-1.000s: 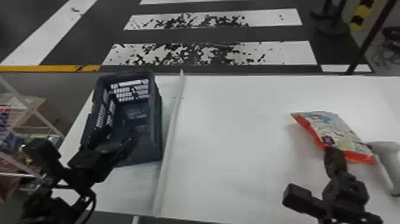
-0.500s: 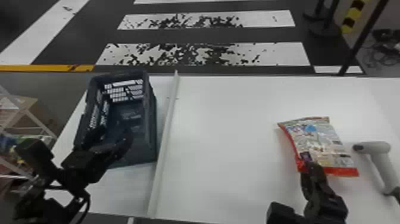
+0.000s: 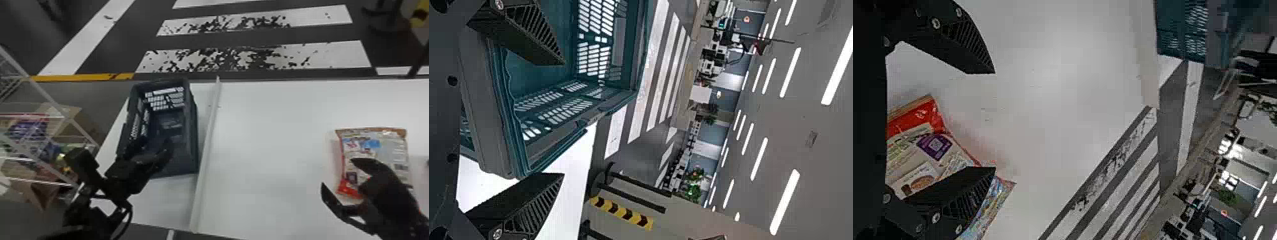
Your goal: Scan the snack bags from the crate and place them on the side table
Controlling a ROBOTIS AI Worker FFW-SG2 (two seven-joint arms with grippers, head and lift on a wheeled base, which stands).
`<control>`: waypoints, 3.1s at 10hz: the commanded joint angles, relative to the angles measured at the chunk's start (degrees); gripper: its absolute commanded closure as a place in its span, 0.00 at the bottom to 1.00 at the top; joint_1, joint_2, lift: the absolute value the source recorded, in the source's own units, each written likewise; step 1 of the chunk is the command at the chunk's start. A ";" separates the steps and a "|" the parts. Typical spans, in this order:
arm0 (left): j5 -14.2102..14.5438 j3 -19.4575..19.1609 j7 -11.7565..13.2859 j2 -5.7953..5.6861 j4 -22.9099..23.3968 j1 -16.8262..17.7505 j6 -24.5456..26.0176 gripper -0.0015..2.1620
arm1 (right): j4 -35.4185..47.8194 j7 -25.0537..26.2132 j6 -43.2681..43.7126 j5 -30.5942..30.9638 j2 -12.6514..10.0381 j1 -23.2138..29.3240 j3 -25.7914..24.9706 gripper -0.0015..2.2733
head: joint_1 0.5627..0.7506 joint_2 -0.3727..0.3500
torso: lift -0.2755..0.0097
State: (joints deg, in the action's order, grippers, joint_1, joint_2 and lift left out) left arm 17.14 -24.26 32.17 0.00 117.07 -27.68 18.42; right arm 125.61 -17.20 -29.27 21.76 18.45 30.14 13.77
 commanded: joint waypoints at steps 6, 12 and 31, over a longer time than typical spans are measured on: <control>0.00 -0.27 0.35 0.15 0.26 -0.18 0.88 0.04 | -2.92 -4.68 3.82 -20.53 -5.26 -3.33 -16.76 0.97 | 0.70 0.74 | 0.63; -0.09 -0.27 0.53 0.15 0.61 -0.71 1.05 0.04 | -22.43 -7.14 5.93 -19.91 -5.70 -11.68 -14.12 0.99 | 0.70 0.71 | 0.63; 0.53 -0.62 1.14 0.15 0.53 -1.14 1.05 0.04 | -20.76 -8.90 8.03 -16.66 -6.67 -10.45 -9.20 0.99 | 0.70 0.79 | 0.63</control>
State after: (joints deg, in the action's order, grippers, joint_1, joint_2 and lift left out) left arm 17.67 -24.87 33.31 0.00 117.61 -28.83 19.47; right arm 105.39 -26.14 -20.81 4.45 11.81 19.89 3.89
